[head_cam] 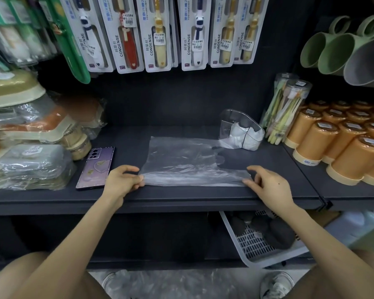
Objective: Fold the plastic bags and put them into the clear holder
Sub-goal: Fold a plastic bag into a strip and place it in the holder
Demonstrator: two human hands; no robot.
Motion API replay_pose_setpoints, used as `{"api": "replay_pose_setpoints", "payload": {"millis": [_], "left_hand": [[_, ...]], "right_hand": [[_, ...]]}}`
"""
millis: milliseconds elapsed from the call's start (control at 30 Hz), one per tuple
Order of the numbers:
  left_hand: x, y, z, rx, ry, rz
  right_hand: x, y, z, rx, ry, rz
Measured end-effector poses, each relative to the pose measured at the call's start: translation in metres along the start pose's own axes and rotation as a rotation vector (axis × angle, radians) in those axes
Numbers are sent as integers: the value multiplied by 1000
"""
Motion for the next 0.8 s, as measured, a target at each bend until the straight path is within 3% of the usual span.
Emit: {"api": "replay_pose_setpoints", "payload": {"millis": [100,200,267,333,433,500,567,733,800], "left_hand": [[-2,-1,-1,-19,-67,36],[-6,-9,-10,178,-87,32],[-8,-15,-23,482,94,-120],[-17,-2,-39,755,438,-225],[-23,47,-27,952,766,17],[-20,67,-6,1137,690,176],[-11,68,12,1248,563,214],[-5,66,18,1295,517,214],[-7,65,15,1201,483,256]], "right_hand": [[-1,-4,-7,150,153,168],[-1,-24,6,47,83,-44],[4,-24,28,22,8,-134],[10,-11,63,26,-92,-100],[9,29,115,-28,-277,92],[-3,55,127,-110,-330,264],[-16,66,114,-147,-277,366],[-23,46,46,-242,-48,352],[-21,36,36,-202,-6,354]]}}
Point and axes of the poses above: each hand's wrist, its own x-axis towards the middle knuckle, its own y-axis out of the palm, z = x × y, the point moved 5 cm from there along x, towards the middle knuckle
